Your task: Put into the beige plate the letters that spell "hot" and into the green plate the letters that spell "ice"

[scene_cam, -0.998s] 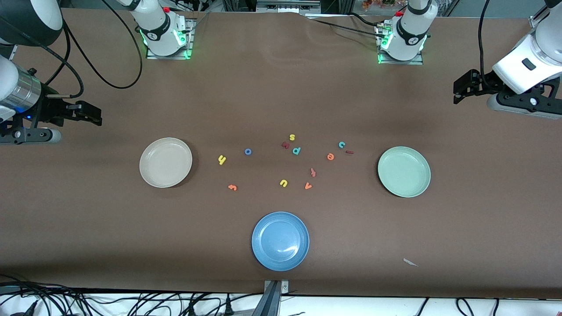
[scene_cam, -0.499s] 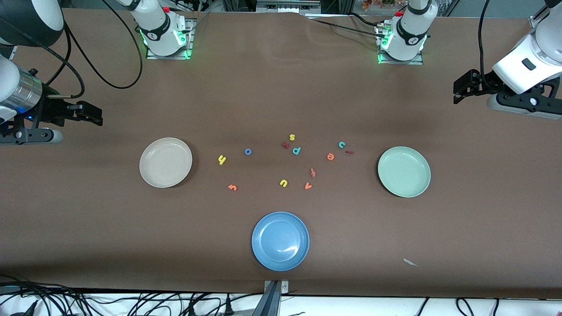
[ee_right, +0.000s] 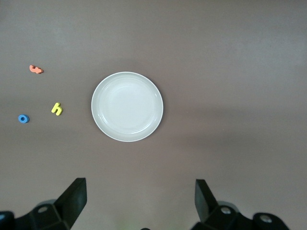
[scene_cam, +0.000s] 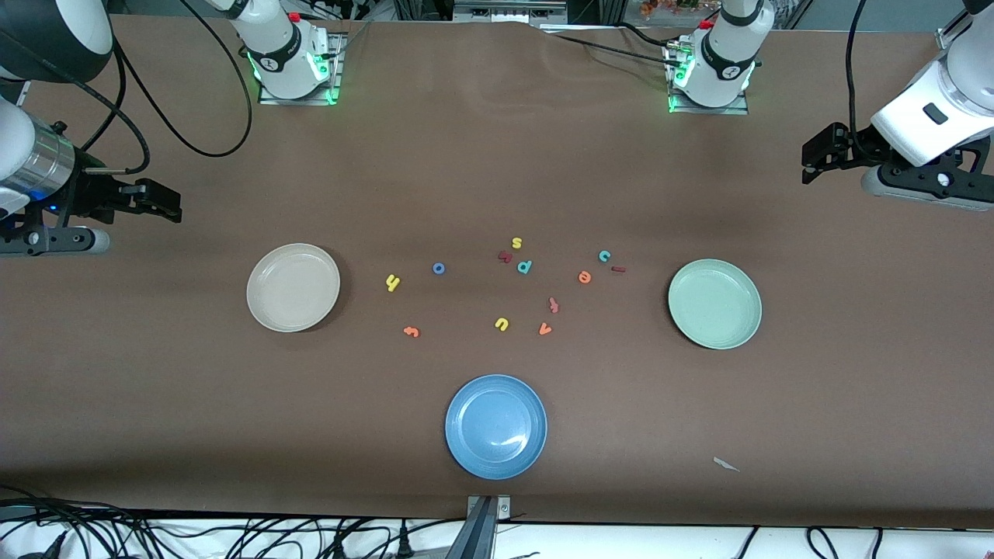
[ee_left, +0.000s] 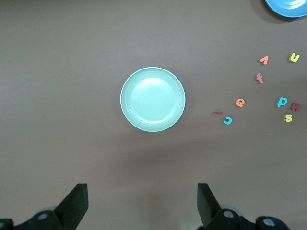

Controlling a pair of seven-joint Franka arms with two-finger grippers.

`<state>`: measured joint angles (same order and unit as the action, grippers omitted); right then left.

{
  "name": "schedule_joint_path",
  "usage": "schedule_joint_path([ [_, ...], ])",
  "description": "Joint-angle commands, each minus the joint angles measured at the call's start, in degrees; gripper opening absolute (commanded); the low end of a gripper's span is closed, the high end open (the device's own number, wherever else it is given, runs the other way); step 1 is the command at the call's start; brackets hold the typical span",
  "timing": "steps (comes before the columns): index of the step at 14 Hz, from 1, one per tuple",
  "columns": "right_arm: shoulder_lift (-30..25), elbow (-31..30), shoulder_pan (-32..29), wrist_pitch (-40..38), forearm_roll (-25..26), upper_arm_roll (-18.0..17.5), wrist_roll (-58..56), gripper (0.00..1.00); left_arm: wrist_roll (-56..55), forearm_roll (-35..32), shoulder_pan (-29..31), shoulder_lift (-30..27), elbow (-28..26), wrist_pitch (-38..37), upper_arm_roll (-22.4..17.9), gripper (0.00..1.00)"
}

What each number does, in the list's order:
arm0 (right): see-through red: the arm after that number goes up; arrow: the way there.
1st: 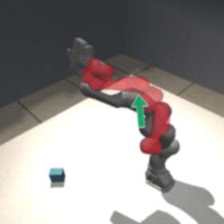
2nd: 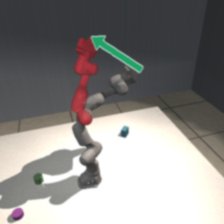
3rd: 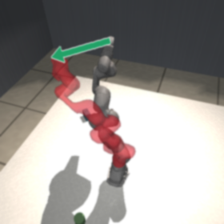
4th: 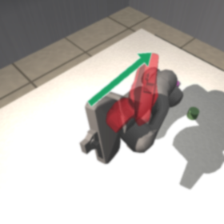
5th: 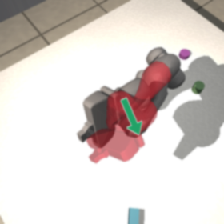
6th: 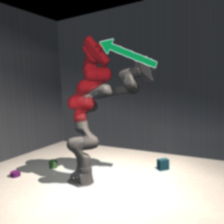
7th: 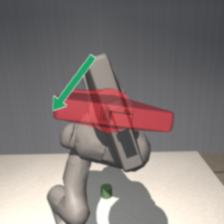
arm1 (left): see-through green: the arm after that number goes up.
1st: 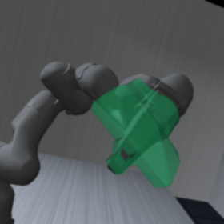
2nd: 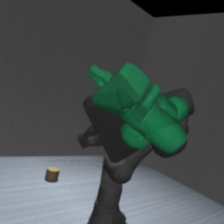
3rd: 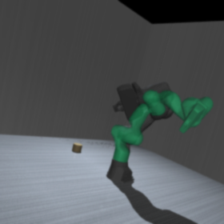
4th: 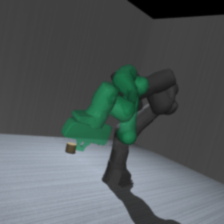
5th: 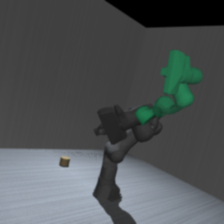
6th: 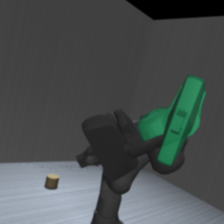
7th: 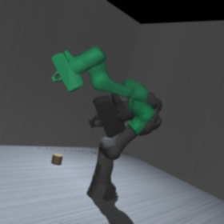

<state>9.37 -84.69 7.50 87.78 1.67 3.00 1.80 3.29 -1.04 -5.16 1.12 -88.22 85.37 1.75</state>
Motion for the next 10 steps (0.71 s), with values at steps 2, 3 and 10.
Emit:
schedule_joint_path([
  [2,-0.31,-0.12,0.06,-0.07,-1.06,0.07,-0.13,1.00,0.40,-1.16,-0.20,0.81,2.00,-1.43,0.18,1.00],
  [3,-0.31,-0.12,0.15,-0.07,-1.06,0.07,-0.22,1.00,0.40,-1.25,-0.20,0.73,2.00,-1.43,0.18,1.00],
  [10,0.56,-1.96,0.76,2.64,-4.04,-0.28,3.45,1.00,0.40,-1.25,-0.20,0.73,1.92,-1.52,0.27,1.00],
])
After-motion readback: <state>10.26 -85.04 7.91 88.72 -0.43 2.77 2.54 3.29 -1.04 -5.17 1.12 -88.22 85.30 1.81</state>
